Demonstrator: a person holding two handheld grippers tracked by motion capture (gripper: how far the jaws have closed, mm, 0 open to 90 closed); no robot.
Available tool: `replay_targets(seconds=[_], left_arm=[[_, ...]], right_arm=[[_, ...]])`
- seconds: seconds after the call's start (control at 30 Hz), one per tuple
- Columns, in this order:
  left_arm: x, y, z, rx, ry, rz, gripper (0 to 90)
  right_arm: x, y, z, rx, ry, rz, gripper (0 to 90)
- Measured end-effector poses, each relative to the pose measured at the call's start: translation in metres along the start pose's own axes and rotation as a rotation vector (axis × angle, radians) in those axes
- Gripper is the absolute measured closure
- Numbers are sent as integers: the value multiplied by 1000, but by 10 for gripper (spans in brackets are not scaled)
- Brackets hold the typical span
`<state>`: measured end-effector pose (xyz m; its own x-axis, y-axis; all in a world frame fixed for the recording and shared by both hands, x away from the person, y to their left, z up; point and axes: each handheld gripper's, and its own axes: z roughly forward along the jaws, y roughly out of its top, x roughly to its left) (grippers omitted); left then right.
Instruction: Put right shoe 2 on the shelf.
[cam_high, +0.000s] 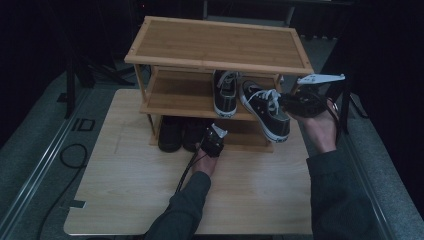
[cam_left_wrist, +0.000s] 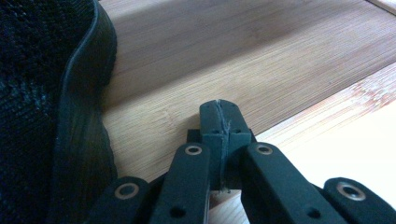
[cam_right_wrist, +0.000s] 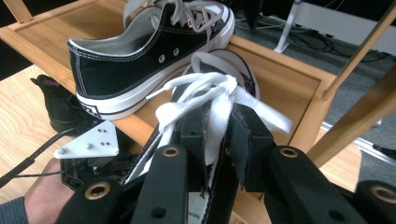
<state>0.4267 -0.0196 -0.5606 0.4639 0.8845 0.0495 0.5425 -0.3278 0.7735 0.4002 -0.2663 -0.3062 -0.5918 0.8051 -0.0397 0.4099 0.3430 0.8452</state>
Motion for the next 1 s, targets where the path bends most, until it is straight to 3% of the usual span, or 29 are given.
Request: replay_targets(seconds=[0.3, 0.57, 1.0], left_arm=[[0, 0, 0, -1, -1, 1, 898], [0, 0, 0, 0, -1, -1, 898], [0, 0, 0, 0, 0, 0, 898]], right_arm=[[-6, -1, -15, 5, -3, -19, 812], [-10, -10, -21, 51, -35, -41, 898], [-12, -32, -22, 119, -36, -60, 900]])
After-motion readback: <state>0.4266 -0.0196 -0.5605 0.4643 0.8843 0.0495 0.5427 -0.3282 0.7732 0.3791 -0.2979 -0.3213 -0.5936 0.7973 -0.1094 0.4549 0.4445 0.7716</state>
